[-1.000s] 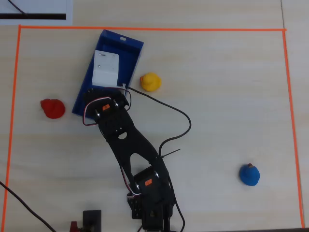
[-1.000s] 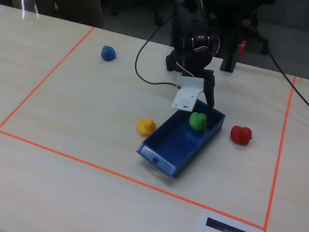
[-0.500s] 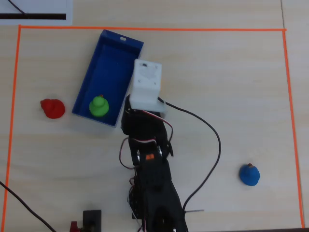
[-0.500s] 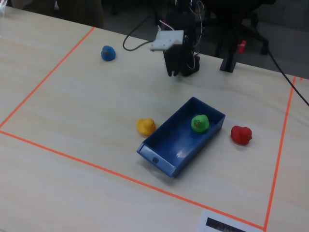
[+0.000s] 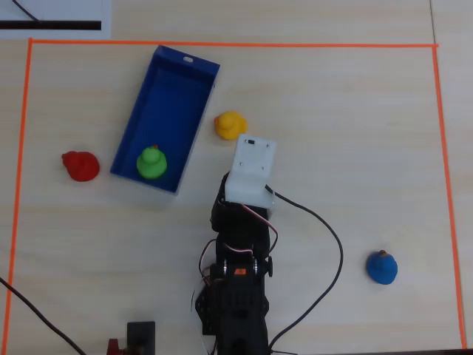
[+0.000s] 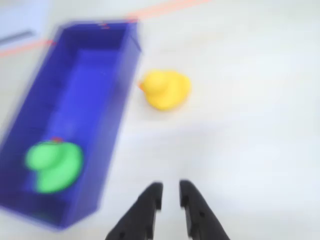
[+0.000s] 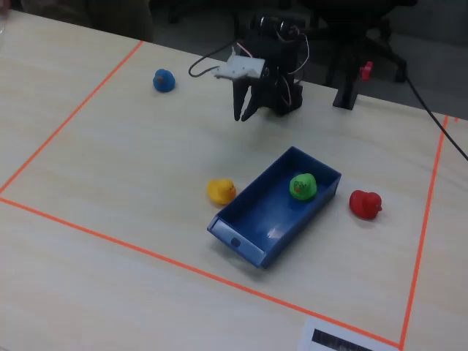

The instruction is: Grasp green duck and put it into box.

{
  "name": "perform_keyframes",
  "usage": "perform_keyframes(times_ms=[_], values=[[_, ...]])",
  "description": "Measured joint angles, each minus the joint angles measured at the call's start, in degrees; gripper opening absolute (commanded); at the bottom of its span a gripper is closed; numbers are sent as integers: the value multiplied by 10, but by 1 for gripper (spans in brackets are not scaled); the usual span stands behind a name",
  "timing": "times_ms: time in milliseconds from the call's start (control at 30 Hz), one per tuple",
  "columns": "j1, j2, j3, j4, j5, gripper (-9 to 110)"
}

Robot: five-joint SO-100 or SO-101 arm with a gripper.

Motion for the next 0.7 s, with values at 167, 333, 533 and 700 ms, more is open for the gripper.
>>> perform_keyframes(times_ms=[167,333,533,700], values=[[4,5,110,-3,-13,0],[0,7,147,29,-15,0],[-26,13,147,158,-39,0],[-22,15,147,163,-40,4]])
